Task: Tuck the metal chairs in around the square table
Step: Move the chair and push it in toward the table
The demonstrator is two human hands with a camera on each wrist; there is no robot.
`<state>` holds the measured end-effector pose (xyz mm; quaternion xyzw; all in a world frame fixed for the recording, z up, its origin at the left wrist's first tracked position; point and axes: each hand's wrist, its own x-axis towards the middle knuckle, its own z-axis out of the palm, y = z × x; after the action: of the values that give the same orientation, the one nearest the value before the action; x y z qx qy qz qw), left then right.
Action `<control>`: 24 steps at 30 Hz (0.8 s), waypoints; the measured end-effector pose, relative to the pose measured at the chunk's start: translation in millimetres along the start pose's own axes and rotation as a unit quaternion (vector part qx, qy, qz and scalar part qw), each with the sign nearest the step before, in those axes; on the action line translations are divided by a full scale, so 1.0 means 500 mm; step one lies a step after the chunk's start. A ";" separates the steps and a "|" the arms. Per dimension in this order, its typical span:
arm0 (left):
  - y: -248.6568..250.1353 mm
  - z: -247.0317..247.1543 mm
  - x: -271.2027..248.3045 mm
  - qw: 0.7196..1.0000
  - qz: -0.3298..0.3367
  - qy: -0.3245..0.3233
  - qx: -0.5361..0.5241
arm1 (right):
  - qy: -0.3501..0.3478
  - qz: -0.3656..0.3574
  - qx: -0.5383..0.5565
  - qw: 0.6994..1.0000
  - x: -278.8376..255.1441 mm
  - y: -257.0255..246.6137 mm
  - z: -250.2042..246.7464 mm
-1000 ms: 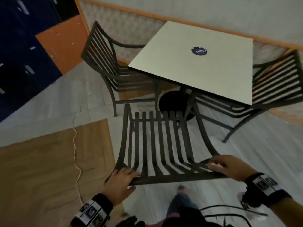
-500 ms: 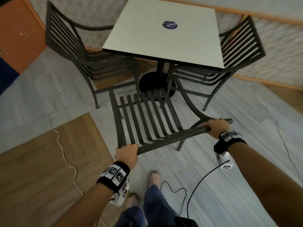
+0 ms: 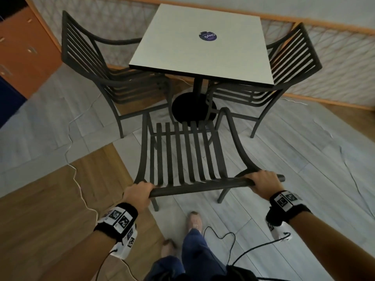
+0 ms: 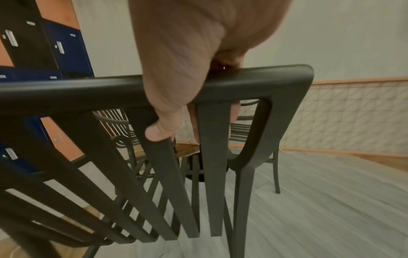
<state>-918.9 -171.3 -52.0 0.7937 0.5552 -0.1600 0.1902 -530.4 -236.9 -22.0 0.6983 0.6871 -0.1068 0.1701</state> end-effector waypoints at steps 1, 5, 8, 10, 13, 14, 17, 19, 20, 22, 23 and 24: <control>-0.011 -0.004 -0.003 1.000 0.003 -0.004 0.004 | 0.004 0.005 0.004 1.000 -0.012 -0.013 0.007; -0.049 -0.024 -0.010 1.000 -0.003 -0.006 0.020 | 0.009 0.022 0.021 1.000 -0.043 -0.068 0.037; -0.075 -0.030 -0.011 0.999 -0.007 -0.008 0.034 | 0.011 0.026 0.040 0.999 -0.066 -0.105 0.051; -0.094 -0.029 -0.011 0.999 -0.009 -0.003 0.037 | 0.022 0.028 0.051 0.998 -0.078 -0.120 0.056; -0.108 -0.029 -0.007 0.999 -0.010 -0.003 0.046 | 0.028 0.025 0.060 0.998 -0.080 -0.135 0.059; -0.108 -0.033 -0.002 0.999 -0.007 -0.003 0.053 | 0.026 0.025 0.068 0.997 -0.074 -0.137 0.057; -0.110 -0.055 0.026 0.998 -0.009 0.004 0.063 | 0.023 0.024 0.077 0.996 -0.044 -0.135 0.050; -0.112 -0.072 0.051 0.997 -0.010 0.006 0.073 | 0.014 0.027 0.078 0.997 -0.017 -0.127 0.041; -0.112 -0.082 0.065 0.997 -0.009 0.006 0.074 | 0.010 0.028 0.081 0.996 -0.002 -0.122 0.035; -0.109 -0.099 0.097 0.997 -0.009 0.007 0.070 | 0.011 0.032 0.084 0.996 0.030 -0.110 0.021; -0.107 -0.108 0.115 0.998 -0.009 0.011 0.065 | 0.012 0.034 0.083 0.996 0.047 -0.103 0.013; -0.105 -0.116 0.134 0.998 -0.009 0.015 0.060 | 0.012 0.035 0.083 0.996 0.064 -0.095 0.004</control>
<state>-943.5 -72.4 -38.9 0.8009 0.5546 -0.1829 0.1326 -576.7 -208.3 -40.5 0.7346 0.6533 -0.1487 0.1070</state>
